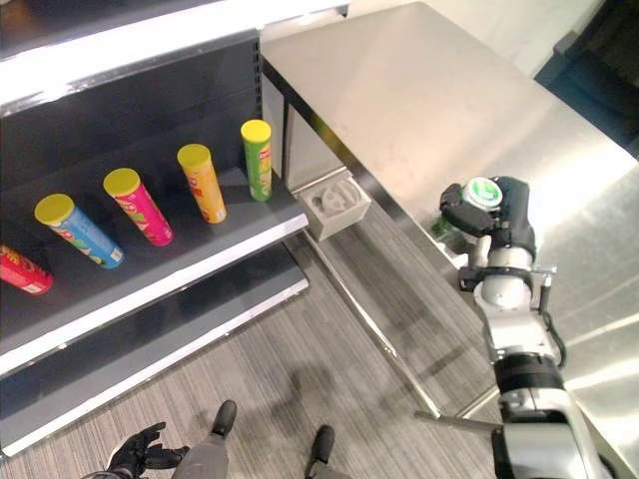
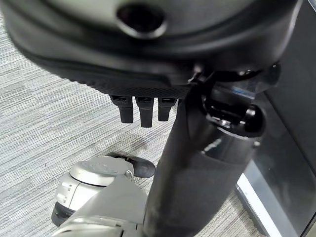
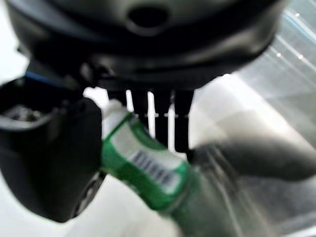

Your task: Put the goods on the table back onto the shelves and tidy them up.

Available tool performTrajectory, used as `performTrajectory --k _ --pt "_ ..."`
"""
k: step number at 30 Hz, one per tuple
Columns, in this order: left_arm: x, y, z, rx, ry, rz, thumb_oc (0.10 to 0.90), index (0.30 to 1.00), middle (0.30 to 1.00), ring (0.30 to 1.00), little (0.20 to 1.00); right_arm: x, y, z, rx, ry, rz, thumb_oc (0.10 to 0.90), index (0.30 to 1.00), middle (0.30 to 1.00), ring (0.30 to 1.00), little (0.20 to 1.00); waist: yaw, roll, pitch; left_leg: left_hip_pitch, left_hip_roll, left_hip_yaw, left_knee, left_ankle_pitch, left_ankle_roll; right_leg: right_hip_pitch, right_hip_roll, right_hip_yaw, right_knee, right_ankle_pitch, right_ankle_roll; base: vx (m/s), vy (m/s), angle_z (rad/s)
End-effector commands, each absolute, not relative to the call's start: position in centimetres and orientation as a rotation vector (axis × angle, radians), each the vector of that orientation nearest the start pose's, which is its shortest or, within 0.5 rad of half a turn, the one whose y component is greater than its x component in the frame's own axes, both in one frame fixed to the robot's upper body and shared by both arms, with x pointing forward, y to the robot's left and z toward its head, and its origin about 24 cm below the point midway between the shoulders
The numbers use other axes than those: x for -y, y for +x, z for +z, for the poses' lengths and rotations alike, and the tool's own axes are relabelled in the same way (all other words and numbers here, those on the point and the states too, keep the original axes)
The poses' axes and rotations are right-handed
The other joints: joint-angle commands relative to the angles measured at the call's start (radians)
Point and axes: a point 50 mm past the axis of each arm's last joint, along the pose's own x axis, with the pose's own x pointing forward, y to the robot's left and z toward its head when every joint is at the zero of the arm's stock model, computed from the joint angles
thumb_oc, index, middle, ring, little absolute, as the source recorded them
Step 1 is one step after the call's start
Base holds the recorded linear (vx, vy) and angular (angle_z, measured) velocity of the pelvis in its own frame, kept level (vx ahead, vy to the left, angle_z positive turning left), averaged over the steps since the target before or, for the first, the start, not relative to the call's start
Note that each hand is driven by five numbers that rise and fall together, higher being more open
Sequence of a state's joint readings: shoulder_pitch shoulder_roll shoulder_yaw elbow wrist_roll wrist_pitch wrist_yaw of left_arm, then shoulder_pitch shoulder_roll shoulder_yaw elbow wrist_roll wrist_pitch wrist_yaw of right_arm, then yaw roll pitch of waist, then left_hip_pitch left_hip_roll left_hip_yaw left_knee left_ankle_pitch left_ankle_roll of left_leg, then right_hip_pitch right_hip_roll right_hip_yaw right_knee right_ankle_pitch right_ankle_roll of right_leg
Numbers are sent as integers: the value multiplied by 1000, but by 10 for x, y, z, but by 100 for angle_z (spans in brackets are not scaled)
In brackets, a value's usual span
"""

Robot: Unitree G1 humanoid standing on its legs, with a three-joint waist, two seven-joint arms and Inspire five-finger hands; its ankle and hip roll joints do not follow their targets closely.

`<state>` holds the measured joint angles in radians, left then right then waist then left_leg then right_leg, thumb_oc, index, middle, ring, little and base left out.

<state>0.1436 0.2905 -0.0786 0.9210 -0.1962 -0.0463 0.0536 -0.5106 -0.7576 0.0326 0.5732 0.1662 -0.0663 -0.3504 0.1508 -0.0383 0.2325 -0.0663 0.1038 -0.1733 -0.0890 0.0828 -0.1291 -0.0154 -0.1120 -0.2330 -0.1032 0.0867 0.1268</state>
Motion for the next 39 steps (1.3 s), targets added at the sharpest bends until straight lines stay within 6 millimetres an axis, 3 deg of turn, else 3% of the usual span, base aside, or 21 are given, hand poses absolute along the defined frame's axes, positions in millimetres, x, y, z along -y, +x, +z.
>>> performTrajectory --k 1,12,21,27,30,31,33,35,39 --pt "-260 106 -136 -980 215 198 800 900 900 900 900 327 321 201 334 -638 -531 400 300 300 300 300 9 -36 -39 28 -43 62 2 -73 36 14 -50 11 17 -43 50 0 0 0" --pt "-270 102 -134 -992 229 215 800 900 900 900 900 331 291 227 491 -700 -570 400 300 300 300 300 -12 -33 -71 71 -25 72 2 -91 28 53 -38 12 16 -65 43 12 -34 -2" --pt "-274 97 -134 -1006 209 229 800 900 900 900 900 294 266 290 850 -697 -464 400 300 300 300 300 -17 -35 -121 108 30 66 2 -79 -6 105 12 10 18 -110 9 -32 -116 -1" --pt "-273 93 -135 -1018 198 224 800 900 900 900 900 257 263 331 1048 -682 -324 400 300 300 300 300 12 -37 -135 101 78 17 2 -33 -42 134 73 -6 17 -144 -28 -73 -175 11" --pt "-273 93 -135 -1019 200 223 800 900 900 900 900 249 263 342 1093 -669 -302 400 300 300 300 300 27 -35 -130 80 89 -9 2 -10 -55 140 88 -31 16 -154 -38 -110 -129 27" --pt "-274 98 -133 -1001 201 226 800 900 900 900 900 244 260 353 1131 -685 -292 400 300 300 300 300 42 -34 -105 38 90 14 13 16 -60 147 81 -77 17 -160 -41 -153 -67 47" --pt "-274 98 -133 -1000 200 226 800 900 900 900 900 244 260 353 1132 -685 -293 400 300 300 300 300 38 -34 -105 33 86 10 12 22 -58 144 79 -81 16 -155 -40 -99 5 99" --pt "-273 99 -134 -1000 203 215 800 900 900 900 900 235 258 366 1179 -695 -269 400 300 300 300 300 50 -34 -86 0 85 94 74 19 -46 155 51 -135 17 -146 -34 -86 64 89" --pt "-270 90 -138 -1040 210 206 800 900 900 900 900 225 261 369 1187 -681 -223 400 300 300 300 300 61 -26 -110 19 74 135 50 13 -34 174 28 -167 18 -132 -18 47 84 51"
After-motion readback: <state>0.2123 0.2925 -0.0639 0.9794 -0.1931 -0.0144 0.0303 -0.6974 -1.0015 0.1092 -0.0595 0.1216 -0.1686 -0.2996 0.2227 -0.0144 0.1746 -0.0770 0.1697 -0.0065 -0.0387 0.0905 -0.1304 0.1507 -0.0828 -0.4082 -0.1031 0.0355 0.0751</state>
